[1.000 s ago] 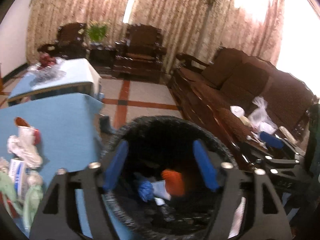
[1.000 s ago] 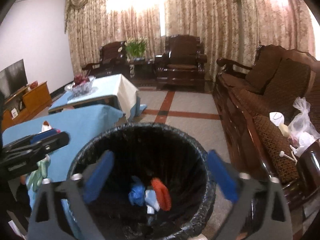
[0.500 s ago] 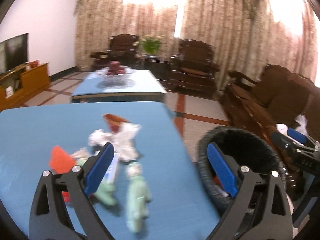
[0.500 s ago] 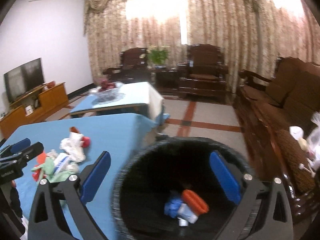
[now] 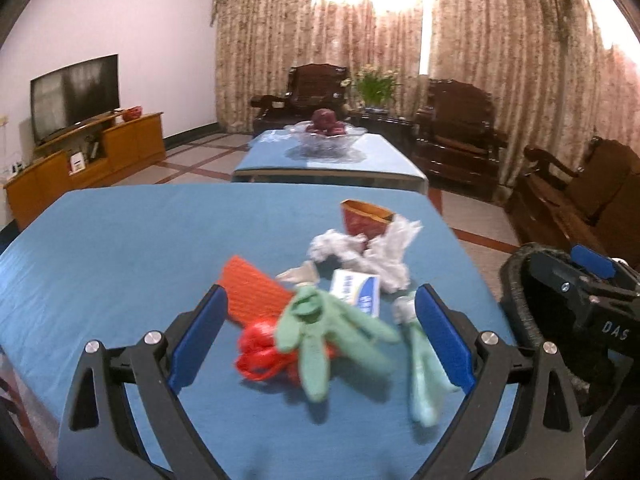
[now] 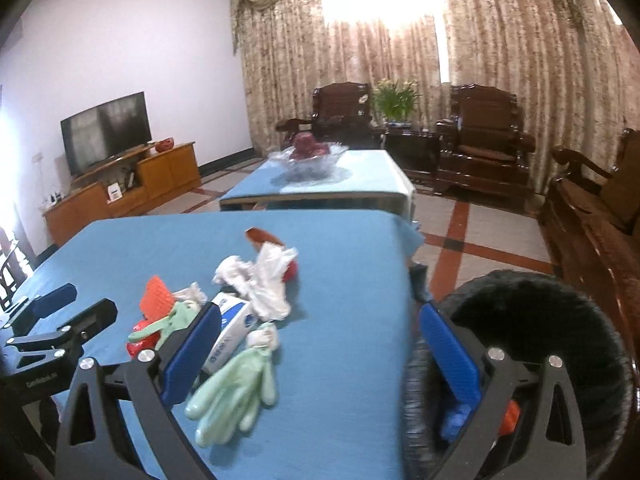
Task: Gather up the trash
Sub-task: 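Move both tools back to the green gloves on the table, then grasp a green glove with the right tool while the left tool grasps the other glove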
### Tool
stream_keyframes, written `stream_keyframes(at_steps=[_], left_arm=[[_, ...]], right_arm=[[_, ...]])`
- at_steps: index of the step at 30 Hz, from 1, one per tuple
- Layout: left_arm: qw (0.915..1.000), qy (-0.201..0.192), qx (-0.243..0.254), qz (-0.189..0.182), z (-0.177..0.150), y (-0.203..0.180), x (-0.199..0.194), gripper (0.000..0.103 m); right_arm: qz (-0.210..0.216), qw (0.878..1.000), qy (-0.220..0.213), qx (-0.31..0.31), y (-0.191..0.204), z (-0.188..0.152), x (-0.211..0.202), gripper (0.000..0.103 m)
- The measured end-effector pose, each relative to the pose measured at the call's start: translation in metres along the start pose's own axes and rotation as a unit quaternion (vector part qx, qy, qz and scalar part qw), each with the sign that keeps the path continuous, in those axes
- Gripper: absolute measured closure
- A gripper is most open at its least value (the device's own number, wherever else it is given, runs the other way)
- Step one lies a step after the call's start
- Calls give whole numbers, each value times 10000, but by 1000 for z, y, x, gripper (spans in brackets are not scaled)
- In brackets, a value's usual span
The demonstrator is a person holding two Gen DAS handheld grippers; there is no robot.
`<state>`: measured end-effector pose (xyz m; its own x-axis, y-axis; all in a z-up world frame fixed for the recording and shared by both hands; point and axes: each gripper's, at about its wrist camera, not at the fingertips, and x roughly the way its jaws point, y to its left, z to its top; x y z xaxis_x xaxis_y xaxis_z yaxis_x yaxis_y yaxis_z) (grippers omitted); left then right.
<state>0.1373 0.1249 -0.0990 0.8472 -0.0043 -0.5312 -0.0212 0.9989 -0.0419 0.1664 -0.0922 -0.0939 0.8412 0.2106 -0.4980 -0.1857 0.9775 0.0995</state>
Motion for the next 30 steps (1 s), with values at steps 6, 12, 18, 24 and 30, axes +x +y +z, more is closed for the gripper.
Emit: stream_keyframes(at_steps=[6, 12, 18, 24, 30], left_arm=[[9998, 87, -73, 134, -11, 16, 9, 11], [9997, 164, -50, 157, -18, 24, 20, 11], [9996, 221, -91, 170, -19, 30, 29, 11], [9995, 273, -110, 143, -21, 31, 38, 11], [9993, 349, -119, -6, -17, 22, 58, 11]], right_arm=[[-84, 9995, 278, -78, 20, -18, 33, 9], [-94, 9977, 633, -201, 32, -32, 59, 21], [-31, 9949, 965, -296, 45, -44, 78, 36], [377, 9895, 1369, -285, 45, -53, 91, 74], [542, 9888, 1334, -384, 40, -46, 83, 87]])
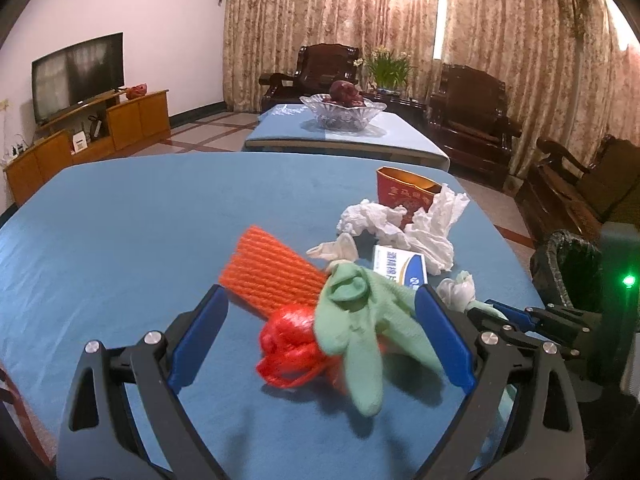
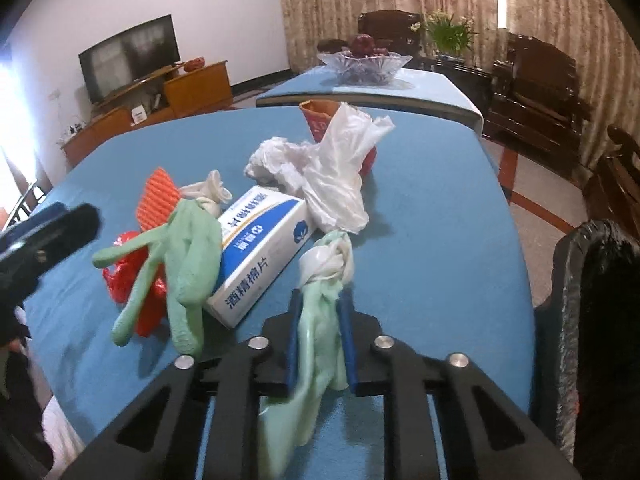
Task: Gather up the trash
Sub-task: 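Grasp a green glove with the right tool while the left tool grasps the other glove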
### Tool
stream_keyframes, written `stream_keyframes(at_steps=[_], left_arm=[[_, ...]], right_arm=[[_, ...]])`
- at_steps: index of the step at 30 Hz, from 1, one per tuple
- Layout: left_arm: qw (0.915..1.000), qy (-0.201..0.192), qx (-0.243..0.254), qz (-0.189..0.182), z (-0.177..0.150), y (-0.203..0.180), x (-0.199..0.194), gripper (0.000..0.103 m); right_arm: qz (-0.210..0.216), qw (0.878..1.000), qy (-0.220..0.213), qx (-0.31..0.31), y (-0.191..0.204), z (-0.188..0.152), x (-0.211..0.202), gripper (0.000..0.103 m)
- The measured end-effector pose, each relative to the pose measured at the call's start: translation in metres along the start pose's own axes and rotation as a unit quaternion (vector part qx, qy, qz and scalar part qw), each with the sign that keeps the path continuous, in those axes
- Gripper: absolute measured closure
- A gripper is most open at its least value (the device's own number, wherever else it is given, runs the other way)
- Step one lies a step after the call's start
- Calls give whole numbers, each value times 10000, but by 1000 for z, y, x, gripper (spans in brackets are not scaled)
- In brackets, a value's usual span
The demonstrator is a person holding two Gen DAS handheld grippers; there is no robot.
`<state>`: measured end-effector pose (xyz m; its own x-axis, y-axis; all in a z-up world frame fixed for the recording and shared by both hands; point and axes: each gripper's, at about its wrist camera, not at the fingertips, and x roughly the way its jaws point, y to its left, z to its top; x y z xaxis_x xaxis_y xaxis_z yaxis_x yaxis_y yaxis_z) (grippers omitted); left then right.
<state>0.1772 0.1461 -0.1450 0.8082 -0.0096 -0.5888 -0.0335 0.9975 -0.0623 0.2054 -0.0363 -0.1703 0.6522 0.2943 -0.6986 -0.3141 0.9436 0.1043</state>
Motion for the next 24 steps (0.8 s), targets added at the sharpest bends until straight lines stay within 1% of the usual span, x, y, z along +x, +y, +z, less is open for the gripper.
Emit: stream_keyframes(at_steps=[5, 8, 14, 16, 18, 21, 24], left_arm=[[10000, -2, 40, -68, 9, -11, 17, 12], [9999, 92, 51, -84, 12, -14, 31, 22], [9991, 370, -127, -147, 12, -15, 59, 30], [9987, 457, -152, -177, 11, -16, 66, 36], [9978, 593, -173, -237, 10, -17, 74, 50], [9962, 757, -234, -349, 4, -16, 80, 67], [9961, 734, -263, -403, 1, -18, 77, 77]], right_arm=[[-95, 9998, -127, 77, -14, 12, -8, 87], [-166, 9997, -168, 19, -18, 18, -8, 87], [-186, 9996, -208, 4, -23, 23, -7, 87], [-167, 9997, -199, 11, -24, 23, -6, 87], [-146, 9997, -188, 25, -24, 23, -5, 87], [-124, 9997, -189, 28, -24, 22, -7, 87], [-118, 9997, -197, 28, -25, 22, -8, 87]])
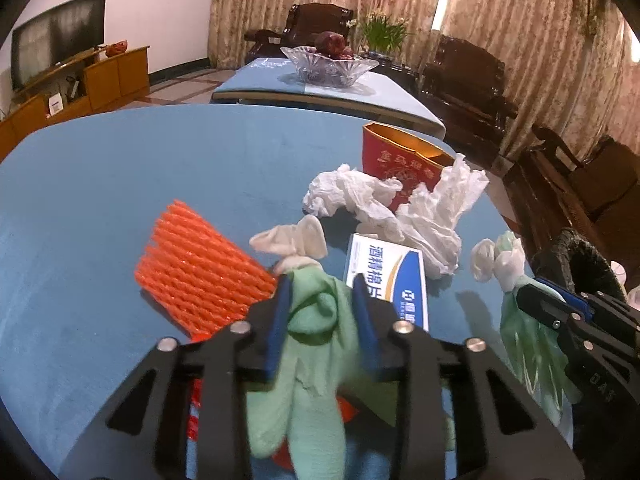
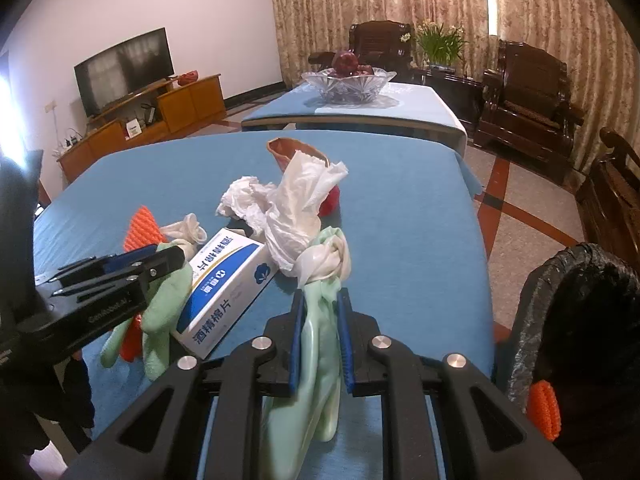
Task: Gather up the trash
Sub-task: 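Grasp a green glove with the right tool while the left tool grasps the other glove, then carry both green gloves over the bin and open both tools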
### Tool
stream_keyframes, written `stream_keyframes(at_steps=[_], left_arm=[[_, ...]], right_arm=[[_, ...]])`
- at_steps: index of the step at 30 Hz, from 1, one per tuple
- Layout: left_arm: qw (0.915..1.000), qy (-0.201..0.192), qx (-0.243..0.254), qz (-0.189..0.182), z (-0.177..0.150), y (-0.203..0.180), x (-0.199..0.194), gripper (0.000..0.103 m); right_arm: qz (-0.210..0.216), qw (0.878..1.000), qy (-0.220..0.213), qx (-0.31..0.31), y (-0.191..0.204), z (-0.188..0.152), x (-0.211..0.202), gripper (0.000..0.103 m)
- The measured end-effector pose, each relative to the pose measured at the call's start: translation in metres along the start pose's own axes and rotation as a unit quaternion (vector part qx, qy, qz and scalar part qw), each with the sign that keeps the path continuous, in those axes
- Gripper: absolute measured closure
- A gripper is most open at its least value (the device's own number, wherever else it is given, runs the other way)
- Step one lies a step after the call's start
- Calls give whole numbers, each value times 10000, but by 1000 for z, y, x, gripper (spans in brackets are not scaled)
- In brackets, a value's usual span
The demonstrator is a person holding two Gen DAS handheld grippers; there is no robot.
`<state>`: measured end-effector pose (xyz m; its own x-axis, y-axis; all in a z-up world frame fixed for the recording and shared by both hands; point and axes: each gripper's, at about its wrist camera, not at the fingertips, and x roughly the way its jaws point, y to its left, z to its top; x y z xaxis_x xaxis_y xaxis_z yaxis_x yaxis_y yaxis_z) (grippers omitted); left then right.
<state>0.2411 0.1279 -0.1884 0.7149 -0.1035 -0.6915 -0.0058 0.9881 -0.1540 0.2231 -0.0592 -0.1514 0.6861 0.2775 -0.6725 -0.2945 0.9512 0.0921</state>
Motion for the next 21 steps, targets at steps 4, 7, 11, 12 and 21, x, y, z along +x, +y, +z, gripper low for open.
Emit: stream_keyframes(at_steps=[4, 7, 11, 12, 21], left_arm=[[9999, -155, -20, -18, 0, -2, -12, 81], [9994, -335, -11, -43, 6, -6, -30, 81], [9985, -548, 83, -43, 14, -13, -55, 82], [9982, -586, 106, -43, 17, -16, -62, 82], [9949, -938, 292, -220, 29, -46, -111, 82]], right_arm=[[43, 9999, -96, 6, -1, 4, -9, 87], [77, 9997, -225, 7, -2, 9, -20, 87], [128, 9990, -435, -6, -2, 19, -38, 87], [142, 9987, -489, -18, -1, 22, -43, 87], [211, 9953, -940, -81, -2, 39, -91, 87]])
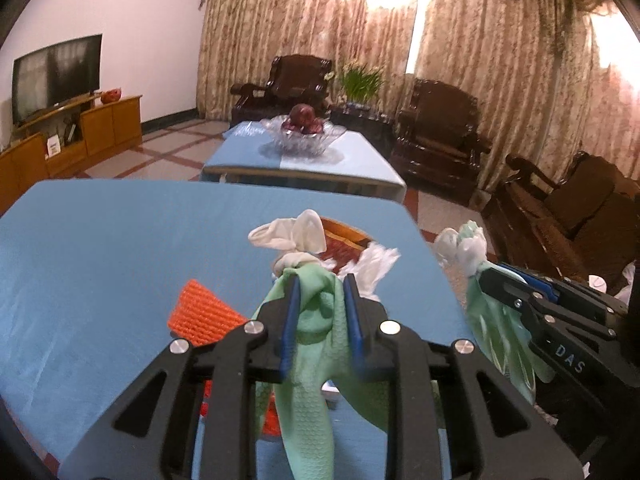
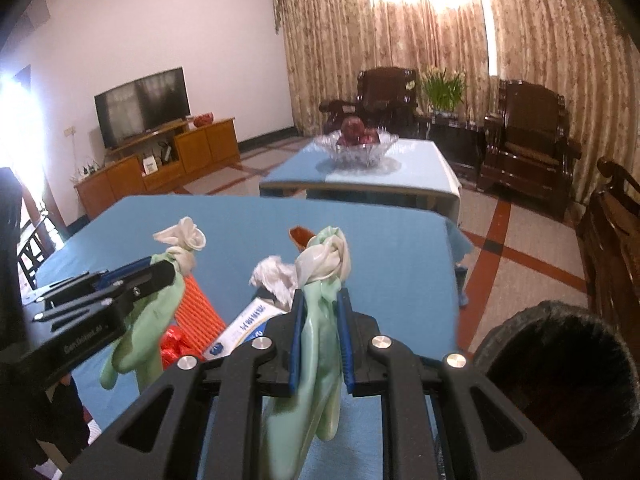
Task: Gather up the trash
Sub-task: 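Carry both green gloves over the bin and open both tools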
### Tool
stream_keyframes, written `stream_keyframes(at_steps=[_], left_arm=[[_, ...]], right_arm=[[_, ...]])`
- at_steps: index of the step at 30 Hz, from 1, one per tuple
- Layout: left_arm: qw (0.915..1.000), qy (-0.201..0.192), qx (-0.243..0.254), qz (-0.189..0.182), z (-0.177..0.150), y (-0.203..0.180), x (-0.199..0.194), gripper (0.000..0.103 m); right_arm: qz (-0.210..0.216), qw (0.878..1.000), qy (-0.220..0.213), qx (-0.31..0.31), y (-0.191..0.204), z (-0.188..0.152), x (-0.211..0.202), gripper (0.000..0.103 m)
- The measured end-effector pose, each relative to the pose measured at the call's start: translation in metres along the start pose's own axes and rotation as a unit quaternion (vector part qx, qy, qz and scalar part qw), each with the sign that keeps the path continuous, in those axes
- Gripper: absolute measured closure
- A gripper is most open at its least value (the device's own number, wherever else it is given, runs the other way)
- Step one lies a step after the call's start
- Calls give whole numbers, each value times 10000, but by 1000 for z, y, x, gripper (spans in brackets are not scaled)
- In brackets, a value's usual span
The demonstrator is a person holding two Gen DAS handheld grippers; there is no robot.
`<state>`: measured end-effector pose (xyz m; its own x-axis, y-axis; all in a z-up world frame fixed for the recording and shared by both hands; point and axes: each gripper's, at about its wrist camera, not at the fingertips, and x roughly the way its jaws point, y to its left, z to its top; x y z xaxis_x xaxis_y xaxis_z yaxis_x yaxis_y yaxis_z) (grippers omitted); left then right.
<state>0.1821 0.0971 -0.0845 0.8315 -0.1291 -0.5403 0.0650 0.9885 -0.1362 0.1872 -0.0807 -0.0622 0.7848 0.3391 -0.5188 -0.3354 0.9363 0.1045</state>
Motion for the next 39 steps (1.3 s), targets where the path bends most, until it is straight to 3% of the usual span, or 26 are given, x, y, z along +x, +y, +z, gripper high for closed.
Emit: stream_keyframes(at_steps=[10, 18, 39], left_arm=[[9988, -233, 253, -359, 11, -52, -31, 82], [9956, -253, 471, -764, 13, -103, -33, 82], [9727, -123, 1072, -2055, -7, -245, 4, 82]], right_arm=[[-190, 9994, -300, 29, -23, 8, -50, 87], [-528, 9973, -465, 190, -60, 3, -88, 87], [-1794, 9791, -562, 779, -188, -29, -150, 87]])
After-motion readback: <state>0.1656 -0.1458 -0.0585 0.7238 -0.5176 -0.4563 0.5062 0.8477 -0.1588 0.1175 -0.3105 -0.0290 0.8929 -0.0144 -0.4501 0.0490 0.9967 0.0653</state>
